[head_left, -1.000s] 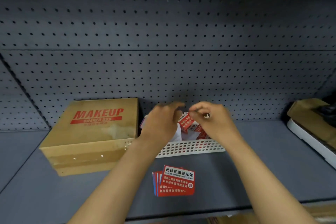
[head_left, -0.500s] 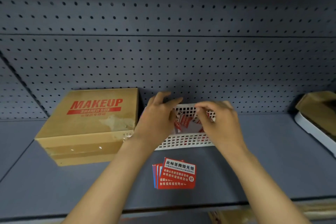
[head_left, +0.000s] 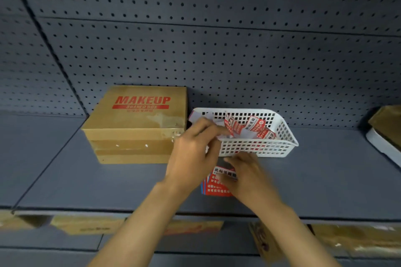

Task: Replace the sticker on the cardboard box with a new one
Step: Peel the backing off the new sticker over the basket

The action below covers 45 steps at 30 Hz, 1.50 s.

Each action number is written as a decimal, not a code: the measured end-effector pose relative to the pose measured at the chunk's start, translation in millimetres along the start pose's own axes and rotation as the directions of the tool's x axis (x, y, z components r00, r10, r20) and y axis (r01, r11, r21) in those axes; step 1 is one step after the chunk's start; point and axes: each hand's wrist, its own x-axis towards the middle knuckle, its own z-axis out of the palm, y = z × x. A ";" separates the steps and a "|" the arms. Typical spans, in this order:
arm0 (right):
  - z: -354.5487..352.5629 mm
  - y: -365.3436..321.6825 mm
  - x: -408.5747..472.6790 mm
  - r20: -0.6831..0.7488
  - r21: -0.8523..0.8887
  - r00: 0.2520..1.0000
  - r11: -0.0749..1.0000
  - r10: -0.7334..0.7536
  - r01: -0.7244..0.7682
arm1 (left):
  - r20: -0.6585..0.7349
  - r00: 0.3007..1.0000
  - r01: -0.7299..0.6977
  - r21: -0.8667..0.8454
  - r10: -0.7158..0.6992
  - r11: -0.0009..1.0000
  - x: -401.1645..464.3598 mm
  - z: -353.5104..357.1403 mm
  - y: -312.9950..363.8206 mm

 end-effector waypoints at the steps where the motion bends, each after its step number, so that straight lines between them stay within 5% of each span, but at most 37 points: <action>1: 0.3 0.9 2.6 0.012 -0.005 1.000 1.000 0.009 -0.009 | 0.020 1.000 0.004 -0.005 -0.004 1.000 -10.9 0.3 -1.4; 9: -5.3 -5.7 12.3 0.053 0.005 0.998 0.999 0.039 -0.039 | 0.201 0.950 0.241 0.014 -0.239 0.970 -66.4 8.6 -22.4; 15: -17.5 -11.3 8.8 -0.011 0.223 0.999 0.974 0.047 -0.043 | 0.277 0.864 0.435 0.007 -0.419 0.901 -66.3 8.8 -22.8; 19: -42.1 -17.2 2.5 -0.085 0.392 0.996 0.920 0.026 0.009 | 0.295 0.808 0.565 -0.139 -0.511 0.813 -50.9 -0.9 -13.7; 22: -67.3 -21.1 -1.9 -0.113 0.470 0.994 0.881 0.002 0.052 | 0.347 0.760 0.650 -0.393 -0.549 0.651 -32.2 -11.4 -6.3; 27: -106.8 -25.6 -12.0 -0.180 0.525 0.983 0.841 -0.043 0.133 | 0.441 0.754 0.651 -0.606 -0.488 0.458 -0.3 -35.2 18.0; 31: -128.2 -30.8 -17.4 -0.308 0.494 0.951 0.847 -0.040 0.196 | 0.497 0.761 0.645 -0.646 -0.417 0.407 16.1 -48.8 33.1; 37: -137.6 -50.6 -34.3 -0.714 0.188 0.699 0.950 -0.041 0.248 | 0.467 0.786 0.603 -0.723 -0.404 0.336 27.3 -53.9 43.2; 45: -136.2 -63.9 -38.6 -0.739 0.111 0.670 0.969 -0.069 0.222 | 0.401 0.831 0.525 -0.793 -0.385 0.308 30.8 -58.7 56.4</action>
